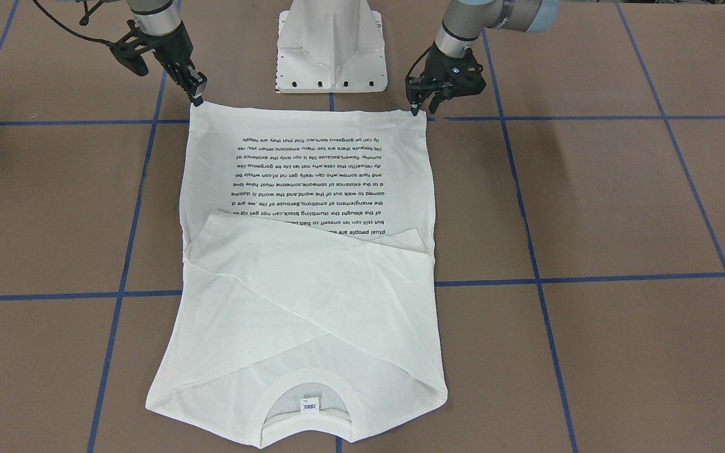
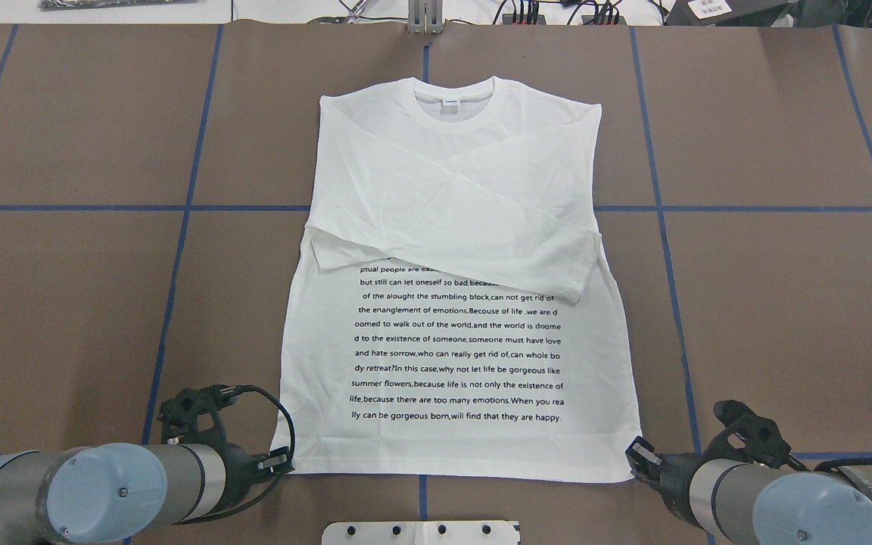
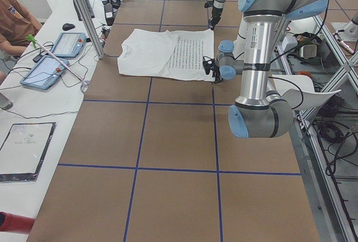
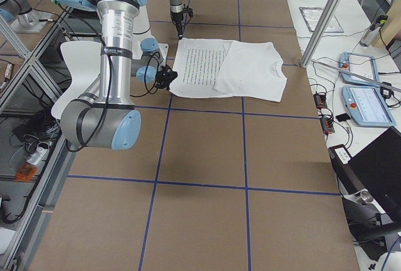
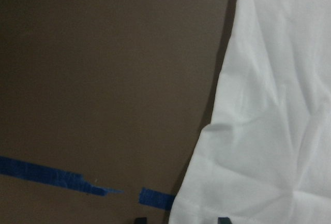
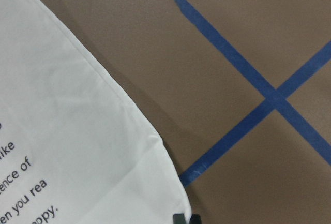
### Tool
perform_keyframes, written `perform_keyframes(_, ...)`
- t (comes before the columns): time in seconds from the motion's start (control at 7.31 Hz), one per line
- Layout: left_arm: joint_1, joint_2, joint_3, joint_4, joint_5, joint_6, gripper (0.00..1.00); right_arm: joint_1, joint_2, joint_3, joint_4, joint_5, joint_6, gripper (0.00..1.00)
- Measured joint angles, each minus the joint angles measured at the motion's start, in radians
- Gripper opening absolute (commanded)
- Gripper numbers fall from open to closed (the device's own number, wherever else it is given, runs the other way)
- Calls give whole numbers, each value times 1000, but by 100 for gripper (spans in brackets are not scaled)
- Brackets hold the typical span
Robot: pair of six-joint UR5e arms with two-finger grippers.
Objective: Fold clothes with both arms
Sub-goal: 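Grasp the hem corners with both grippers, then lift the hem with both grippers and fold it toward the collar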
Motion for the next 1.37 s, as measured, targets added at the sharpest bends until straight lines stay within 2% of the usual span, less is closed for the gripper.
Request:
perform_keyframes(0.27,1,-1,1,0,1,-3,1,0,-1,1,1,0,0,0)
perform_keyframes(0.96,-5,-8,-27,1,0,-6,0,1,-3,8,1,1,0,0)
perform_keyframes(1.37,-19,28,-177,7,0,-40,0,1,-49,70,1,0,1,0)
